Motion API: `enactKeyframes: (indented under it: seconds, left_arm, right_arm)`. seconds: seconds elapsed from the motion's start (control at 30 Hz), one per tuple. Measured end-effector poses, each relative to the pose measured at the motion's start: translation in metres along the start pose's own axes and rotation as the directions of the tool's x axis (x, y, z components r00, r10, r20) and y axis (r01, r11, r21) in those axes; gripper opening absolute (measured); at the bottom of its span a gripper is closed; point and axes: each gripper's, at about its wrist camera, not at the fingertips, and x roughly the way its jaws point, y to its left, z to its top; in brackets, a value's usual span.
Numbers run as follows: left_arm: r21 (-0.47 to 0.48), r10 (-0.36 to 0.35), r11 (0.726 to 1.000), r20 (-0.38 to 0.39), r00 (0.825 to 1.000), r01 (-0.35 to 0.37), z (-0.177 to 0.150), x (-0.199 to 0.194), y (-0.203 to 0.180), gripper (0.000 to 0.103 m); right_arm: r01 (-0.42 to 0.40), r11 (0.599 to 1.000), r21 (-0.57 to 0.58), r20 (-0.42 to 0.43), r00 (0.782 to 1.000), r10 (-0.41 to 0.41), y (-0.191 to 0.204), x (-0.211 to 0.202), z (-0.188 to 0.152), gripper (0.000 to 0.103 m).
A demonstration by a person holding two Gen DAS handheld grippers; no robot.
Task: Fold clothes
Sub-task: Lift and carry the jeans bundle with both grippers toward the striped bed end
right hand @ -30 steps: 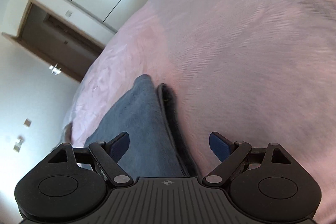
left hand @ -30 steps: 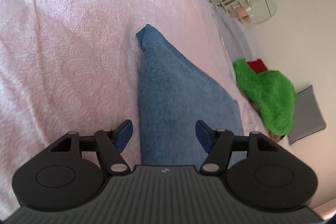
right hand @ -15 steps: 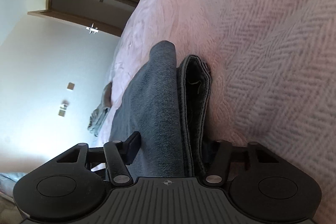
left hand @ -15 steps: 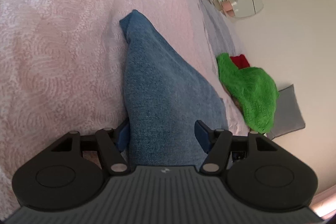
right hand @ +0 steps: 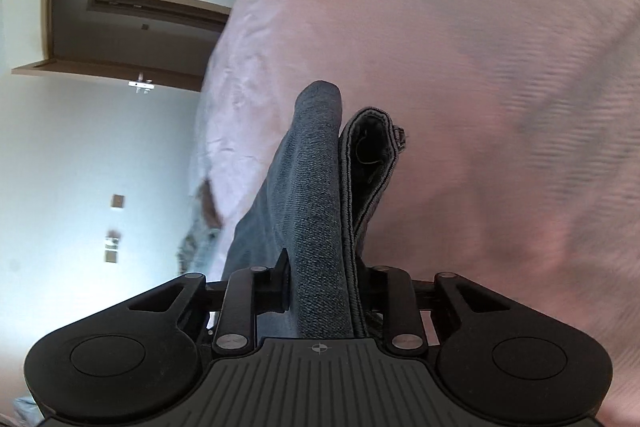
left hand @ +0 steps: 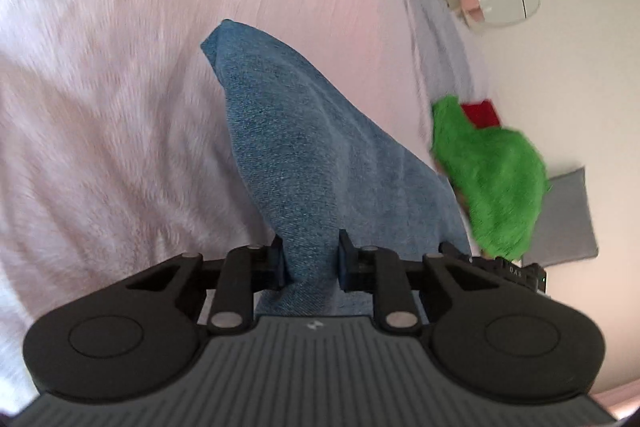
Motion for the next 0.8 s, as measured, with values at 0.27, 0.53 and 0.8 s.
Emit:
enactKeyframes:
  seconds: [0.27,0.53,0.8]
  left_arm:
    - [-0.019,0.03,0.999,0.158,0.987,-0.027,0.021,-0.115,-0.049,0.018]
    - [-0.082,0.085,0.995,0.339,0.937,-0.061,0.017,-0.205,-0.054,0.018]
    - [-0.148,0.1,0.988,0.41,0.907,-0.042,0.043,-0.269,0.005,0.018]
  right_arm:
    - [-0.085,0.996,-0.026,-0.09,0.992,0.083,0.109,0.011,0.011,0.025]
    - [-0.152,0.982,-0.117,-0.234,0.965,0.121,0.192,0.064,0.027,0.025]
    - [-0.142,0.981,-0.129,-0.298,0.95,0.098,0.246,0.162,0.008,0.025]
